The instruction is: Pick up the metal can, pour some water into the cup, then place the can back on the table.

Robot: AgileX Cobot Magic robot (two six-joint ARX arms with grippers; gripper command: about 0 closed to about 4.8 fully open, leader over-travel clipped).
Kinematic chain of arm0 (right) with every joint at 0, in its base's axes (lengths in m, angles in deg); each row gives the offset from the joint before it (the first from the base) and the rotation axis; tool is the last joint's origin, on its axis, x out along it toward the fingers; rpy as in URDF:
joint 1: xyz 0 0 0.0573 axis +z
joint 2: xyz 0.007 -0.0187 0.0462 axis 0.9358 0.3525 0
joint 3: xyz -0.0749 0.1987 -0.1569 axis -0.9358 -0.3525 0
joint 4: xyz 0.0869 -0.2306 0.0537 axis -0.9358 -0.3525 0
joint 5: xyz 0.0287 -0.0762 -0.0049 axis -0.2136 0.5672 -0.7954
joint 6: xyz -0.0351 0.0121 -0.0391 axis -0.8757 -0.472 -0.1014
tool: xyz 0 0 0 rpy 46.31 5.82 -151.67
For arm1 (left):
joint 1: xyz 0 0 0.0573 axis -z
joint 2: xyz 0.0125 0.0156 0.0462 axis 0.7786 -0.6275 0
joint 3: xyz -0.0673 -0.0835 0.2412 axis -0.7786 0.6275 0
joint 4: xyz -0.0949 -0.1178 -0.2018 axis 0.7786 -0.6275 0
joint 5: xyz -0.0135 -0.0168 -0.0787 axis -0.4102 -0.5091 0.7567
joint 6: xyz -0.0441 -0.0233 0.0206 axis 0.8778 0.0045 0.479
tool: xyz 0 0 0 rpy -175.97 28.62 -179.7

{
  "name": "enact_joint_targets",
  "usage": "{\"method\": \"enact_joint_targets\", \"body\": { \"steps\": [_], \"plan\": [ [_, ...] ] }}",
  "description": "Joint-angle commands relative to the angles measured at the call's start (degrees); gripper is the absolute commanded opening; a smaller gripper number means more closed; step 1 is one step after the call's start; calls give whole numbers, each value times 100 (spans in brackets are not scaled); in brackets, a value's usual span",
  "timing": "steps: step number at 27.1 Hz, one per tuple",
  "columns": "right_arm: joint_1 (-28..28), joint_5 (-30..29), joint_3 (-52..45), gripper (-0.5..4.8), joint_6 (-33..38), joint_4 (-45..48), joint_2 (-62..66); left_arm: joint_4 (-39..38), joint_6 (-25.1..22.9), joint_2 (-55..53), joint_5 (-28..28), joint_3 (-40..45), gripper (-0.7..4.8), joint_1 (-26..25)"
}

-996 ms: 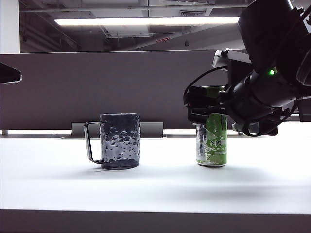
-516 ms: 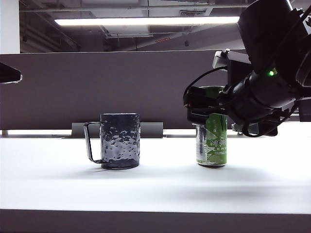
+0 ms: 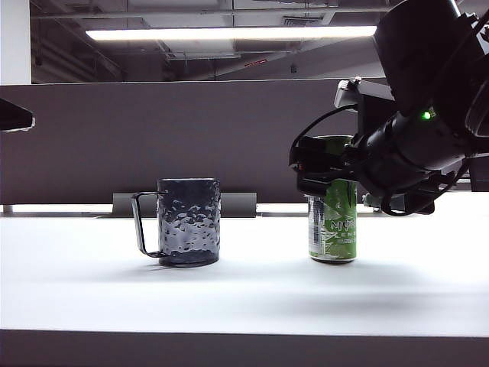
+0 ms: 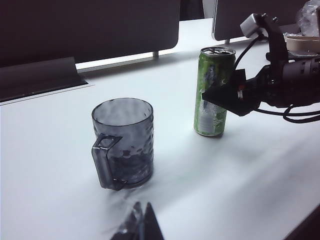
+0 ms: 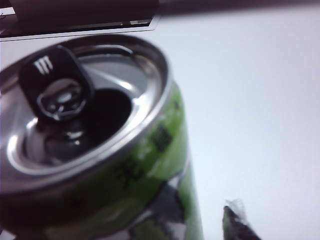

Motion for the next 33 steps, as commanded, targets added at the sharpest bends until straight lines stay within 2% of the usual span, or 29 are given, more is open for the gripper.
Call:
{"method": "enact_joint_targets", "body": {
  "steps": [1, 5, 9, 10, 33],
  "plan": [
    [4, -4, 22, 416, 22, 105, -17, 77, -2, -9, 0, -7, -5, -7],
    [4, -4, 22, 416, 20, 111, -20, 79, -2, -9, 2, -7, -5, -7],
    [4, -7, 22, 320, 20, 188, -17, 79, -2, -9, 0, -7, -5, -7],
    [4, -7, 22, 312, 20, 197, -17, 79, -2, -9, 0, -7, -5, -7],
    [15, -9, 22, 312, -26, 317, -22, 79, -2, -9, 2, -7, -5, -7]
  ]
}}
